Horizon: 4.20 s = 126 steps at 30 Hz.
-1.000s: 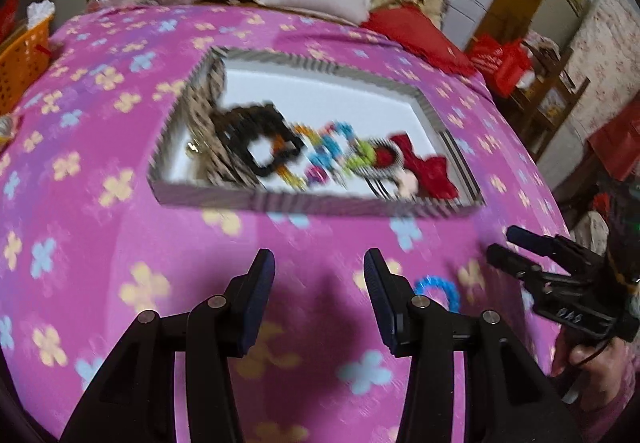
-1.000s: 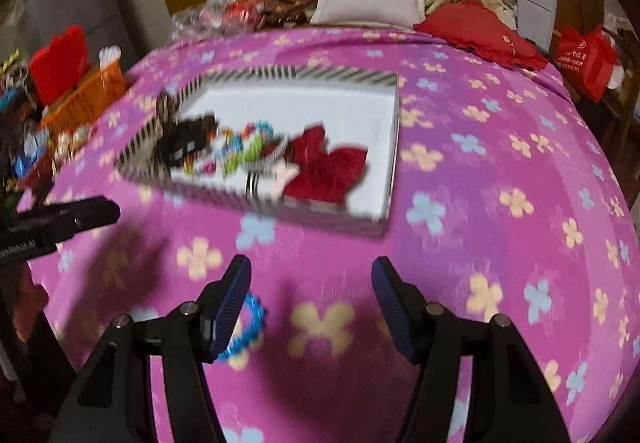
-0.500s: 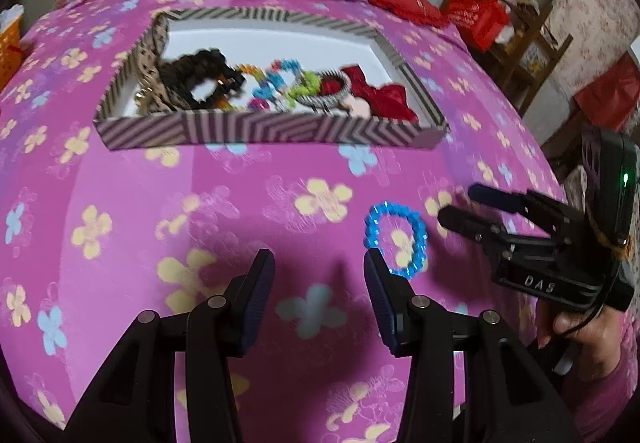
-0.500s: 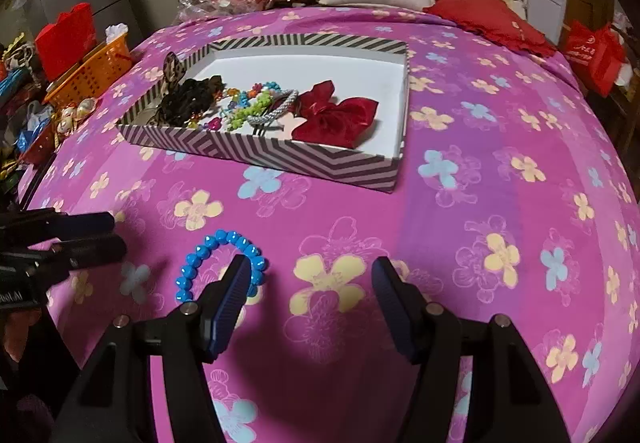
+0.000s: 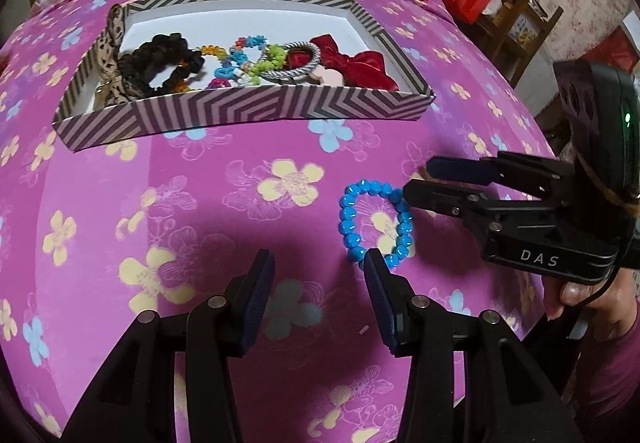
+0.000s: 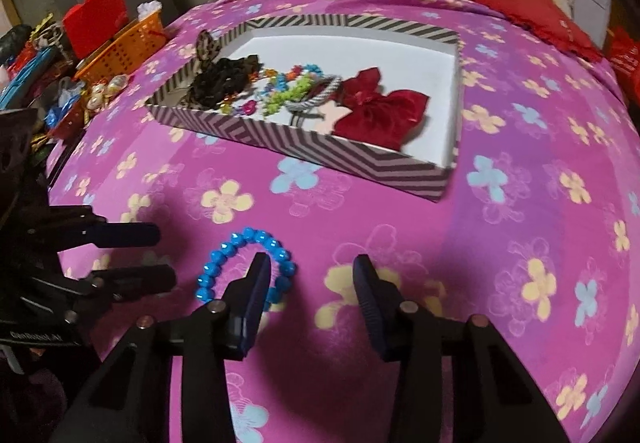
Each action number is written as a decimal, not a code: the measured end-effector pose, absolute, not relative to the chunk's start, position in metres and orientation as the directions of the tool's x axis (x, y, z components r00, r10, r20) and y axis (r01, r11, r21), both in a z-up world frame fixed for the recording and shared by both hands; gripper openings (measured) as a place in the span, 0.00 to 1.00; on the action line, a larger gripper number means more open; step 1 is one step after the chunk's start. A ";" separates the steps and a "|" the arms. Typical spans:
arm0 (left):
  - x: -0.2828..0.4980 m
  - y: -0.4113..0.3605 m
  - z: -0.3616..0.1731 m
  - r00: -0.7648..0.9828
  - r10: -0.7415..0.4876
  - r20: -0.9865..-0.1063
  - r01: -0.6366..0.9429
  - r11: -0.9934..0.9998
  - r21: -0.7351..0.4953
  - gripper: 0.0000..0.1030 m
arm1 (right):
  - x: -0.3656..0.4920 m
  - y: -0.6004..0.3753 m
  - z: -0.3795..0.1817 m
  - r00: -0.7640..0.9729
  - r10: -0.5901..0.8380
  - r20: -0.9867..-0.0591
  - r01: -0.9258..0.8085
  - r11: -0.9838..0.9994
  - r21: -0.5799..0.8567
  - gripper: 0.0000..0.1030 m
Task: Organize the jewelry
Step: 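Withdraw both grippers from the tray toward the blue beaded bracelet, then grasp the blue beaded bracelet with the left gripper, then carry the blue bracelet into the tray and open the left gripper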
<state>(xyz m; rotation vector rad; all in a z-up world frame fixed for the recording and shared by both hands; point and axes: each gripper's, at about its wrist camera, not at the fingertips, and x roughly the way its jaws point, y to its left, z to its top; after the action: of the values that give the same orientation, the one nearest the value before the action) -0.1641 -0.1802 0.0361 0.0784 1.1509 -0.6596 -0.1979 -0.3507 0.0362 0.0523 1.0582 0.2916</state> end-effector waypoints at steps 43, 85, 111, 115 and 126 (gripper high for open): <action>-0.162 -0.208 0.037 0.271 -0.396 -0.878 0.609 0.776 -0.162 0.00 | -0.201 -0.326 0.041 0.448 0.170 -0.878 -0.320 0.947 0.020 0.08; -0.152 -0.210 0.036 0.222 -0.431 -0.875 0.587 0.775 -0.234 0.00 | -0.206 -0.331 0.044 0.442 0.174 -0.880 -0.298 0.954 0.039 0.08; -0.148 -0.239 0.024 0.164 -0.422 -0.892 0.599 0.761 -0.249 0.03 | -0.206 -0.337 0.036 0.421 0.200 -0.885 -0.280 0.956 0.084 0.08; -0.153 -0.233 0.029 0.202 -0.421 -0.884 0.606 0.763 -0.224 0.02 | -0.209 -0.336 0.045 0.444 0.193 -0.875 -0.282 0.957 0.068 0.08; -0.156 -0.216 0.045 0.237 -0.447 -0.863 0.601 0.765 -0.231 0.02 | -0.211 -0.330 0.048 0.446 0.193 -0.874 -0.287 0.956 0.064 0.08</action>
<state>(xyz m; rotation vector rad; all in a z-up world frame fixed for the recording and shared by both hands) -0.1557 -0.2157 0.0450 0.1596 1.1207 -0.7219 -0.2114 -0.3297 0.0484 -0.0978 1.0681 0.2975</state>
